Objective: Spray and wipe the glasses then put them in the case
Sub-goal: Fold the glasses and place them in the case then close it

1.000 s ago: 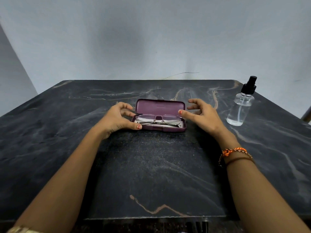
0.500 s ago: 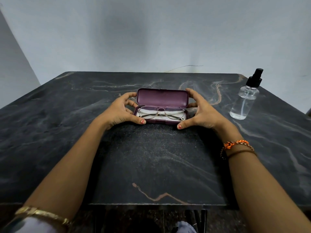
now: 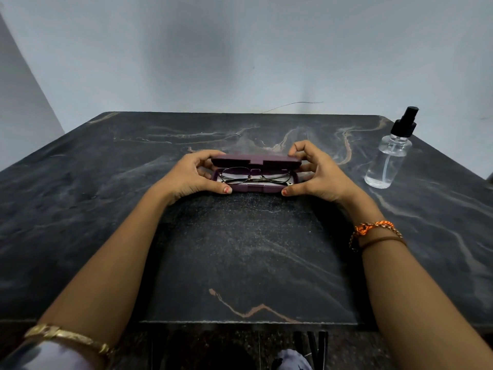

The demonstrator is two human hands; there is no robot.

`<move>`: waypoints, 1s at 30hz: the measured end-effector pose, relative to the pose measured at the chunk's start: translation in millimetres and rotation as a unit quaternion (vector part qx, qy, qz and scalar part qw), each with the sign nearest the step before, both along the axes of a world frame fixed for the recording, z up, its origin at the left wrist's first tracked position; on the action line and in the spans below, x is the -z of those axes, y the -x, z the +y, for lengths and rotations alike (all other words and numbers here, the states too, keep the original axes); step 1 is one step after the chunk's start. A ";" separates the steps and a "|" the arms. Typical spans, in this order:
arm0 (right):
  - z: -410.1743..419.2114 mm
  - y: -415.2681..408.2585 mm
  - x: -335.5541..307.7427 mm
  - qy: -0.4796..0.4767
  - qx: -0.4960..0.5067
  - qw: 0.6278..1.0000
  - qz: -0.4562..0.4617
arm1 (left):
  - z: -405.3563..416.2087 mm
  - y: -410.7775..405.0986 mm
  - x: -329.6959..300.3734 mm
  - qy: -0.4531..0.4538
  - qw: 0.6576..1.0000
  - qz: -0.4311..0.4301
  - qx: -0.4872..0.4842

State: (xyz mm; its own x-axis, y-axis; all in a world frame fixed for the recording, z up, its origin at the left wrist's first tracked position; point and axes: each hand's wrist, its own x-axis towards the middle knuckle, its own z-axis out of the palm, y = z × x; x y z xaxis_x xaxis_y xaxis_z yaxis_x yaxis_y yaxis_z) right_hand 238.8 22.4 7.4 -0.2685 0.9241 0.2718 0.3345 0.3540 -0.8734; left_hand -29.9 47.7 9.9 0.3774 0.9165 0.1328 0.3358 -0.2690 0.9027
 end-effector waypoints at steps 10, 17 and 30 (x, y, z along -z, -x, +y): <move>-3.6 4.1 -2.1 -0.008 0.023 0.999 -0.030 | -2.9 -3.3 0.4 -0.180 0.978 0.102 -0.025; -10.4 11.3 -2.8 -0.063 0.061 0.994 -0.067 | -11.2 -16.0 -0.1 -0.317 0.941 0.120 -0.007; -12.1 22.8 -3.6 -0.134 0.089 0.976 -0.148 | -16.1 -19.9 -1.6 -0.374 0.917 0.141 -0.016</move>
State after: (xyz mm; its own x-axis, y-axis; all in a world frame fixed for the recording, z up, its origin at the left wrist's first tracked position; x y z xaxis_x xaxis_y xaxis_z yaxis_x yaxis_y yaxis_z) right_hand 216.0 10.2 11.1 -0.2143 0.8696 0.4448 0.6354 0.4700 -0.6127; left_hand -10.0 31.6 11.5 0.4680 0.6207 0.6290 0.5462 -0.7627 0.3463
